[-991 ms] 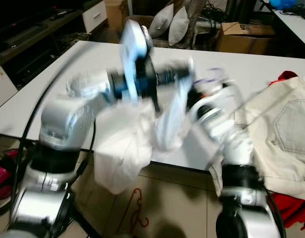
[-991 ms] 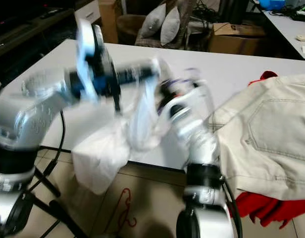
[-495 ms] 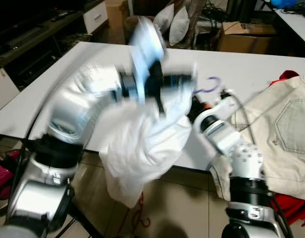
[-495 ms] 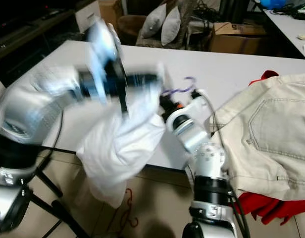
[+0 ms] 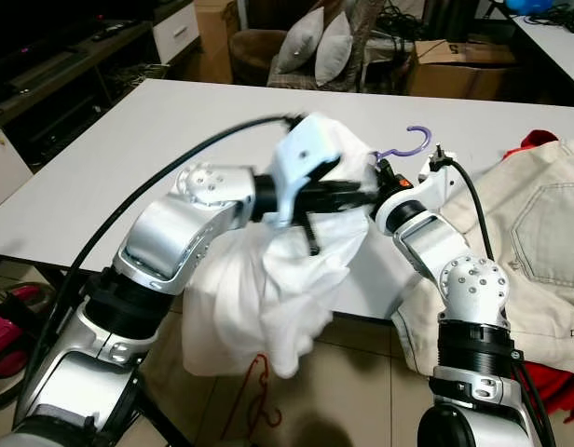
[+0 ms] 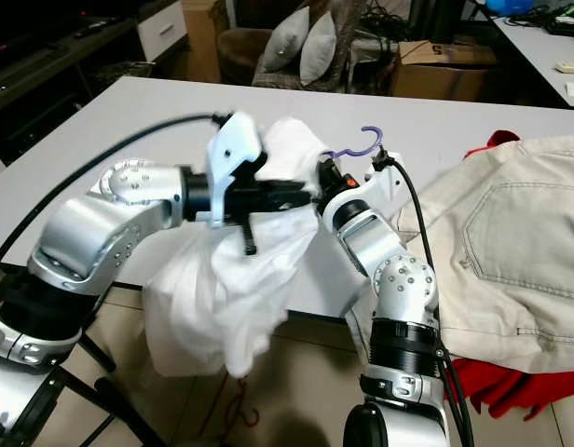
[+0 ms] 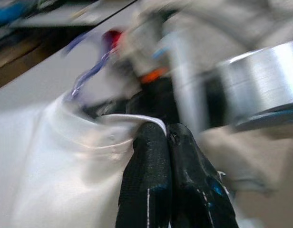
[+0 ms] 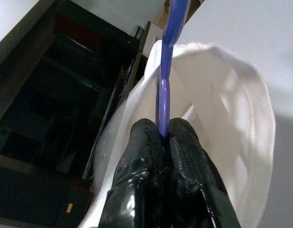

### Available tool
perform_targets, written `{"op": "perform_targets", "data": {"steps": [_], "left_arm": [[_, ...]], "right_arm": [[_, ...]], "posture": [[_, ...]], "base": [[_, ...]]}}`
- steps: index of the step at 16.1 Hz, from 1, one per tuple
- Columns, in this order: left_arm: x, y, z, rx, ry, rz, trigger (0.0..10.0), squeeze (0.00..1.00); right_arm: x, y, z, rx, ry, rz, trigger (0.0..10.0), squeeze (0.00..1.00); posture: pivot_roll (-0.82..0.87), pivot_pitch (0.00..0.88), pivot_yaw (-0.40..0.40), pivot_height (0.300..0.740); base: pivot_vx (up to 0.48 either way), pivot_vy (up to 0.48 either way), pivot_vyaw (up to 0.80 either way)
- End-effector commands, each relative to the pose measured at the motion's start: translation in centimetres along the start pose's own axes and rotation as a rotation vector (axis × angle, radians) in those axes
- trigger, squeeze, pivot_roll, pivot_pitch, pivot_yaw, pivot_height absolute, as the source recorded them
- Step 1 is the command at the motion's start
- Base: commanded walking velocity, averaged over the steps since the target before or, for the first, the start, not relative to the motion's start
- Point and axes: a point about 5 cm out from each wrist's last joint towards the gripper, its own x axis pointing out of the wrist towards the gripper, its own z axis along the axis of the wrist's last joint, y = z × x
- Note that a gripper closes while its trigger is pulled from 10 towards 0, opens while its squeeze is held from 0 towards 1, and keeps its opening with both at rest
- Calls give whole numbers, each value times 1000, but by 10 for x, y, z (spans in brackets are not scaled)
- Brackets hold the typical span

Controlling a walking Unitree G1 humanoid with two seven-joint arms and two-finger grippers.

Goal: Hang hanger

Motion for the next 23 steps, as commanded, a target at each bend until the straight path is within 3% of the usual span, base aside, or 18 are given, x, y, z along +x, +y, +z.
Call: {"op": "perform_targets", "data": {"steps": [1,2,3,4,7,8,10,12,14,15,16,17,20,23], "left_arm": [[-8,18,-1,8,40,132,10000,0],[-17,33,-10,78,129,245,10000,651],[-27,47,-14,82,160,349,10000,1000],[-33,57,-13,55,140,417,10000,1000],[-48,67,13,-93,-91,447,10000,1000],[-53,64,11,-124,-98,417,10000,0],[-56,60,3,-133,-78,413,10000,0],[-70,52,-13,-150,-91,499,10000,0],[-93,31,-45,-216,-66,634,10000,0],[-97,26,-50,-208,-62,662,10000,0],[-105,13,-65,-174,-31,723,10000,0],[-113,-4,-82,-206,15,766,10000,0],[-121,-27,-102,-258,96,822,10000,0],[-124,-39,-115,-247,153,859,10000,0]], "right_arm": [[1,9,2,-10,2,37,10000,0],[1,10,2,-14,3,40,10000,0],[0,11,3,-20,5,45,10000,0],[0,12,3,-27,7,49,10000,0],[-2,13,3,-93,38,60,10000,0],[-3,14,2,-132,55,61,10000,0],[-5,15,2,-169,68,65,10000,0],[-12,23,5,-270,86,104,10000,0],[-37,29,7,-451,119,187,10000,0],[-43,30,6,-502,130,212,10000,0],[-58,30,2,-614,177,262,10000,0],[-74,29,-1,-749,206,295,10000,0],[-98,23,-4,-848,213,333,10000,0],[-112,0,-24,-969,310,272,10000,0]], "posture": [[60,0,56,740],[61,0,56,740],[59,0,54,740],[59,0,52,740],[63,0,42,740],[66,0,39,740],[66,0,40,740],[68,0,40,740],[70,0,28,740],[74,0,23,740],[76,0,18,740],[76,0,7,740],[77,0,-6,740],[63,0,7,740]], "base": [[0,0,0],[0,0,0],[0,0,0],[0,0,0],[0,0,0],[0,0,0],[0,0,0],[0,0,0],[0,0,0],[0,0,0],[0,0,0],[-311,0,0],[-405,0,0],[-425,0,0]]}}
